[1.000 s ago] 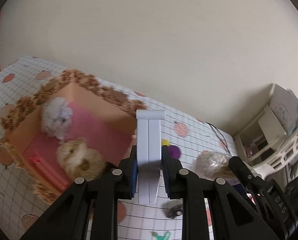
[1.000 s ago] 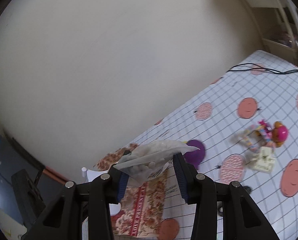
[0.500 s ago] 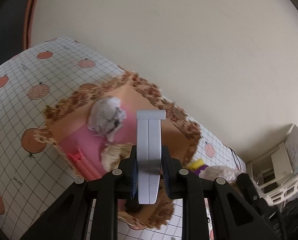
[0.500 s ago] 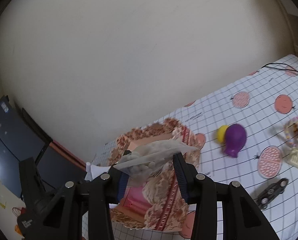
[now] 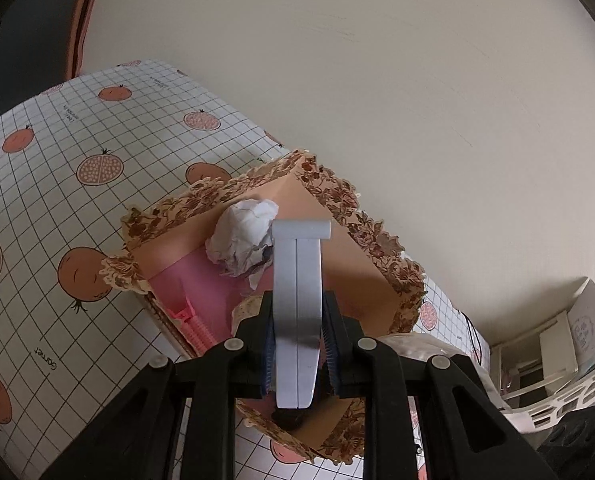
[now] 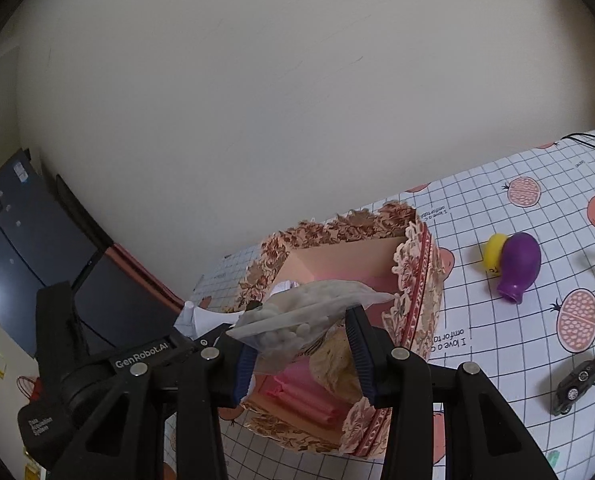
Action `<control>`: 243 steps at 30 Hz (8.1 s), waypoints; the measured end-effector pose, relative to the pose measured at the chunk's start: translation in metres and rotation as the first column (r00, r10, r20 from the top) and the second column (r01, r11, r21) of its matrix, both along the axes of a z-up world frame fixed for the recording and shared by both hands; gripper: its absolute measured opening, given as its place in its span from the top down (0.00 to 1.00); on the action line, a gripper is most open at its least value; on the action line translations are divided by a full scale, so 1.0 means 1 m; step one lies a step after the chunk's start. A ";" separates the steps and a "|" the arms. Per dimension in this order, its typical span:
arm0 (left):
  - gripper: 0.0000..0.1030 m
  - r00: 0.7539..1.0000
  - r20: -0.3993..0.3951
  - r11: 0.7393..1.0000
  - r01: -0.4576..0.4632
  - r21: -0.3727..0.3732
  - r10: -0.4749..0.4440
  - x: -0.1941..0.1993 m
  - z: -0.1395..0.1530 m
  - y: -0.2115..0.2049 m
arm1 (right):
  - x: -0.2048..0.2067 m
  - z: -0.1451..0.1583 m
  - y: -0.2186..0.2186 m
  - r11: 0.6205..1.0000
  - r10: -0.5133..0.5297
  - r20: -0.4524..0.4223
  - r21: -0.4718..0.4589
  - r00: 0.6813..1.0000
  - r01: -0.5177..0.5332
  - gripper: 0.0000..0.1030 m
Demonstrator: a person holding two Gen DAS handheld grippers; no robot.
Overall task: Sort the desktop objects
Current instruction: 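Lift the clip and swab bag and carry both over the pink box, then open both tools to drop the clip and swab bag into the box, then move both tools back toward the black toy car and cream basket, then grasp the black toy car with the left tool while the right tool grasps the cream basket, then lift the car and basket and carry both toward the pink box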
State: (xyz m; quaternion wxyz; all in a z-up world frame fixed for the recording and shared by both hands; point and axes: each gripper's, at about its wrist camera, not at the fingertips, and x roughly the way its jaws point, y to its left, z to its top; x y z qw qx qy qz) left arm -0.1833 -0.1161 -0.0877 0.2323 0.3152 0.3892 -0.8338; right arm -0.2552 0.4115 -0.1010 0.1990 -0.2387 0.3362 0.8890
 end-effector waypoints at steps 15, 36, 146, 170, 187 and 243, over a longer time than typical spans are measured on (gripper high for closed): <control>0.78 0.999 0.032 0.999 -0.038 0.022 0.037 0.007 -0.011 -0.017 | -0.017 -0.009 -0.011 0.998 0.039 0.070 0.039 0.997 -0.041 0.56; 0.77 0.998 0.052 0.999 -0.028 0.018 0.027 0.004 -0.013 -0.017 | -0.022 -0.014 -0.010 0.999 0.016 0.115 0.040 0.993 -0.021 0.49; 0.38 0.620 0.518 0.694 0.717 -0.068 -0.590 -0.147 -0.107 0.284 | 0.199 -0.061 0.157 0.846 -0.472 0.449 -0.013 0.759 0.533 0.41; 0.54 0.803 0.418 0.882 0.472 -0.012 -0.424 -0.145 -0.100 0.203 | 0.168 -0.088 0.164 0.859 -0.421 0.514 -0.040 0.748 0.511 0.38; 0.53 0.817 0.410 0.902 0.431 0.032 -0.405 -0.141 -0.102 0.194 | 0.150 -0.092 0.160 0.846 -0.474 0.560 0.076 0.680 0.527 0.34; 0.54 0.897 0.188 0.905 0.419 -0.074 -0.400 -0.115 -0.032 0.186 | 0.176 0.000 0.137 0.797 -0.604 0.214 0.124 0.768 0.592 0.49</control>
